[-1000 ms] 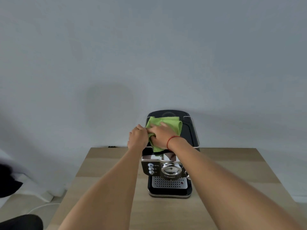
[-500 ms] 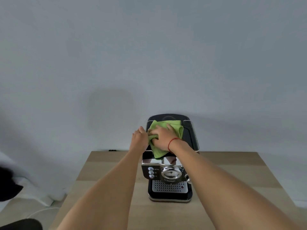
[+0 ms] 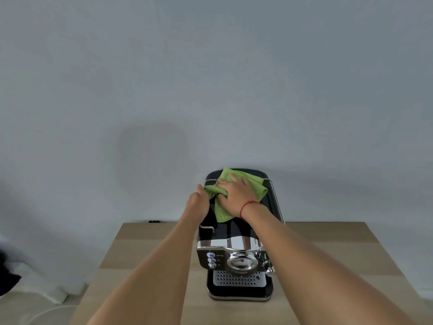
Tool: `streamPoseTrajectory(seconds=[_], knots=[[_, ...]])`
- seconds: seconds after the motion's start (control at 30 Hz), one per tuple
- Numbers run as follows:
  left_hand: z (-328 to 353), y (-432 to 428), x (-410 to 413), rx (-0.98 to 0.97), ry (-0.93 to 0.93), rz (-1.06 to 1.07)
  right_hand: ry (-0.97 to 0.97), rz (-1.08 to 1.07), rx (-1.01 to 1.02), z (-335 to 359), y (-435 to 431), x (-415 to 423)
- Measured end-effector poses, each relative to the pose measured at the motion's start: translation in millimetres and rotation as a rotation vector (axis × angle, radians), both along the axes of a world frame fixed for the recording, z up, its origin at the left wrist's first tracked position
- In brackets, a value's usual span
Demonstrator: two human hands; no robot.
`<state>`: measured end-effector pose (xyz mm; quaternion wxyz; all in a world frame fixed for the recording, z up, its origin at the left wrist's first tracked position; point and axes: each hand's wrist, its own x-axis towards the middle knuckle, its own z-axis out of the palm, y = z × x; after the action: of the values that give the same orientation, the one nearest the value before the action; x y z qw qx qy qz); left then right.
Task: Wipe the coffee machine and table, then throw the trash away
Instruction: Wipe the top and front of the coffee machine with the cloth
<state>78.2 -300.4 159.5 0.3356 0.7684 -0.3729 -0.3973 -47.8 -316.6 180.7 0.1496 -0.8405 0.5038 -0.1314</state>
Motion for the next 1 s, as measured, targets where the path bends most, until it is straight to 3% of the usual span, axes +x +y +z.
streamPoseTrajectory(seconds=[0.17,0.23,0.43,0.5,0.63,0.8,0.9,1.0], knots=[[3,2,-3,0.002,0.009,0.018,-0.068,0.087,0.007,-4,11,-12],[2,2,-3,0.006,0.010,0.036,-0.064,0.022,0.032,-1,7,-15],[-3,-1,-1,-0.009,0.053,0.025,0.261,0.046,0.062,2,-12,5],[-4,-1,0,-0.006,0.070,0.041,0.279,0.030,0.027,2,-15,12],[-2,4,-2,-0.007,0.119,0.048,0.147,0.033,-0.109,1,-15,19],[10,14,-6,0.017,0.090,0.001,-0.193,-0.072,-0.032,1,-10,10],[16,16,-7,0.018,0.086,-0.002,-0.302,-0.098,0.024,4,-8,-4],[17,17,-7,0.028,0.063,-0.014,-0.467,-0.302,-0.025,13,-14,-10]])
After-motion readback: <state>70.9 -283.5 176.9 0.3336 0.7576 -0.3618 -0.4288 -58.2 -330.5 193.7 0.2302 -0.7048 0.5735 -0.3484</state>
